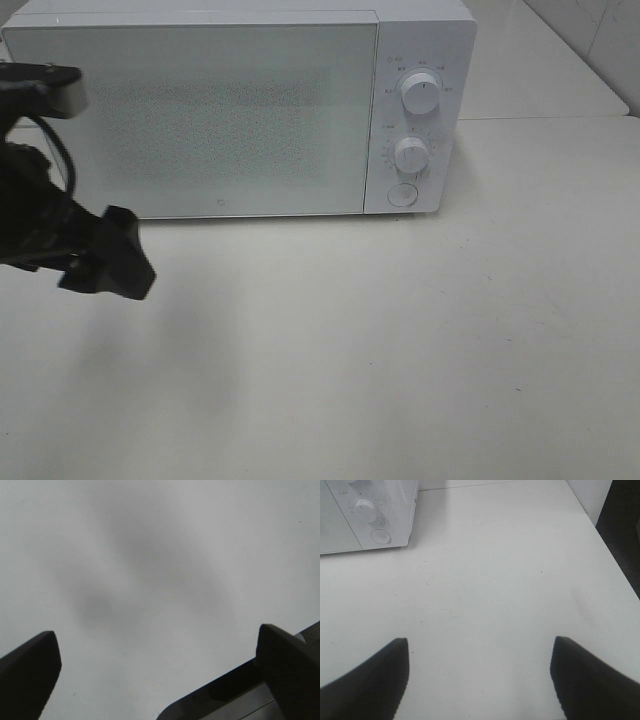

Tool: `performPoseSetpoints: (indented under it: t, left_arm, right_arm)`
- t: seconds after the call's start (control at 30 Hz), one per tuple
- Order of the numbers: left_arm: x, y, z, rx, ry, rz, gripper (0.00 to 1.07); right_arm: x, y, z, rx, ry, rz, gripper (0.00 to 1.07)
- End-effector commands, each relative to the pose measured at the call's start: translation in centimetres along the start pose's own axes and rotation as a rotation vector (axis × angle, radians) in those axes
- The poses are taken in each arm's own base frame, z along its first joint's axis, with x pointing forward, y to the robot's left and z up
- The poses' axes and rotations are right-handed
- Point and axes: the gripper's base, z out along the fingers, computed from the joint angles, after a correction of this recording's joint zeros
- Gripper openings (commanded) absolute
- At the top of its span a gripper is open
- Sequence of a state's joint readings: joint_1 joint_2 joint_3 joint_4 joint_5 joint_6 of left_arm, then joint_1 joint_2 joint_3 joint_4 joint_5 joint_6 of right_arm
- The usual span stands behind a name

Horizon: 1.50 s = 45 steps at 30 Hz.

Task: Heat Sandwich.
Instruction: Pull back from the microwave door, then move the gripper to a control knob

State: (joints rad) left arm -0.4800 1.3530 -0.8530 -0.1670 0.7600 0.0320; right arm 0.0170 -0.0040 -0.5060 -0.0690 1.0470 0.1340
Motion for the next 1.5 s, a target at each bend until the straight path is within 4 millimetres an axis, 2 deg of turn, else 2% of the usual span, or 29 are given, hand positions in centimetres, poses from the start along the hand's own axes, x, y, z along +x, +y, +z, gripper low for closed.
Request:
performPoseSetpoints:
  t: [0.03, 0.07, 0.17, 0.23, 0.33, 0.4, 0.5, 0.7, 0.77, 0.9, 0.93, 1.0, 1.03, 1.1, 1.2, 1.4, 1.5]
  left_arm:
    - [0.7, 2.1, -2.0, -0.027, 0.009, -0.094, 1.0]
    - [0.7, 2.1, -2.0, -0.027, 0.009, -0.094, 1.0]
    - [1.8, 4.5, -4.5, -0.081, -0.008, -0.184, 1.0]
    - [2.2, 4.9, -5.2, -0.095, -0.017, -0.198, 1.0]
    - [3.7, 6.7, -7.5, -0.163, -0.029, -0.278, 1.0]
    - [4.1, 7.0, -7.9, -0.171, -0.029, -0.296, 1.0]
    - [5.5, 7.4, -9.9, -0.204, -0.064, -0.355, 1.0]
    - [6.9, 6.8, -11.5, -0.226, -0.101, -0.352, 1.0]
    - [8.0, 6.4, -11.9, -0.242, -0.108, -0.343, 1.0]
    - [9.4, 6.0, -12.1, -0.271, -0.128, -0.328, 1.0]
    - [10.5, 5.7, -12.1, -0.285, -0.154, -0.32, 1.0]
    - [11.4, 5.3, -12.2, -0.293, -0.187, -0.313, 1.0]
    - [11.4, 5.3, -12.2, -0.293, -0.187, -0.313, 1.0]
    - [13.1, 4.7, -12.5, -0.308, -0.25, -0.3, 1.0]
    - [14.0, 4.3, -12.6, -0.323, -0.291, -0.28, 1.0]
    - [17.3, 3.2, -12.4, -0.362, -0.441, -0.233, 1.0]
    - [18.1, 2.8, -12.7, -0.373, -0.494, -0.223, 1.0]
  right_arm:
    - [0.2, 0.0, -0.3, 0.0, -0.034, 0.008, 0.75]
    - [0.2, 0.0, -0.3, 0.0, -0.034, 0.008, 0.75]
    - [0.2, 0.0, -0.3, 0.0, -0.034, 0.008, 0.75]
    - [0.2, 0.0, -0.3, 0.0, -0.034, 0.008, 0.75]
    - [0.2, 0.0, -0.3, 0.0, -0.034, 0.008, 0.75]
    - [0.2, 0.0, -0.3, 0.0, -0.034, 0.008, 0.75]
    - [0.2, 0.0, -0.3, 0.0, -0.034, 0.008, 0.75]
    - [0.2, 0.0, -0.3, 0.0, -0.034, 0.008, 0.75]
    - [0.2, 0.0, -0.3, 0.0, -0.034, 0.008, 0.75]
    - [0.2, 0.0, -0.3, 0.0, -0.034, 0.008, 0.75]
    - [0.2, 0.0, -0.3, 0.0, -0.034, 0.008, 0.75]
    - [0.2, 0.0, -0.3, 0.0, -0.034, 0.008, 0.75]
    - [0.2, 0.0, -0.3, 0.0, -0.034, 0.008, 0.75]
    - [0.2, 0.0, -0.3, 0.0, -0.034, 0.008, 0.75]
    - [0.2, 0.0, -0.3, 0.0, -0.034, 0.008, 0.75]
    - [0.2, 0.0, -0.3, 0.0, -0.034, 0.008, 0.75]
    - [0.2, 0.0, -0.3, 0.0, -0.034, 0.008, 0.75]
